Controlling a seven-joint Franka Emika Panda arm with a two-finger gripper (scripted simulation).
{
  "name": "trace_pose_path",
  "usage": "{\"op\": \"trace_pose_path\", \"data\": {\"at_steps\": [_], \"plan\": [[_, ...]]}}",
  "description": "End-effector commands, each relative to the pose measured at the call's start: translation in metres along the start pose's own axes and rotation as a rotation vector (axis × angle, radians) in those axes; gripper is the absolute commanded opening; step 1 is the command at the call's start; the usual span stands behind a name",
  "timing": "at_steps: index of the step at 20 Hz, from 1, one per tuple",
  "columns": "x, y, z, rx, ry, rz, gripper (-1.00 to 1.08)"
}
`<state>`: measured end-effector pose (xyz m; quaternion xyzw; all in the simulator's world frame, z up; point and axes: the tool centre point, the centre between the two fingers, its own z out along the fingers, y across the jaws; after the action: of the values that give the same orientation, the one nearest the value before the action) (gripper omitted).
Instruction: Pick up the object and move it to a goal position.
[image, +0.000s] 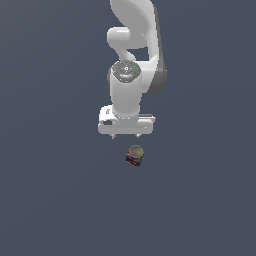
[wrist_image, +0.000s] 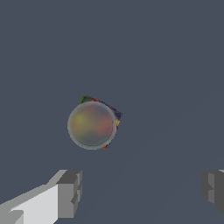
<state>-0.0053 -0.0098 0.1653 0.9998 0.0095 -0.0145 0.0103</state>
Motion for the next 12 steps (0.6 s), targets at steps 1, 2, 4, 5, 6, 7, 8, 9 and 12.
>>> {"op": "trace_pose_path", "data": {"at_steps": [1,2,4,5,6,7,8,9,12], "plan": [[0.000,0.000,0.000,0.000,0.000,0.000,1.00],[0.000,-0.001,0.000,0.001,0.000,-0.001,1.00],[0.001,-0.005,-0.001,0.006,0.002,-0.009,1.00],[0.002,-0.009,-0.001,0.010,0.003,-0.016,1.00],[0.003,-0.013,-0.002,0.016,0.005,-0.024,1.00],[0.004,-0.018,-0.003,0.021,0.006,-0.033,1.00],[0.004,-0.021,-0.003,0.025,0.007,-0.040,1.00],[0.004,-0.023,-0.004,0.027,0.008,-0.045,1.00],[0.004,-0.023,-0.004,0.028,0.008,-0.049,1.00]]}}
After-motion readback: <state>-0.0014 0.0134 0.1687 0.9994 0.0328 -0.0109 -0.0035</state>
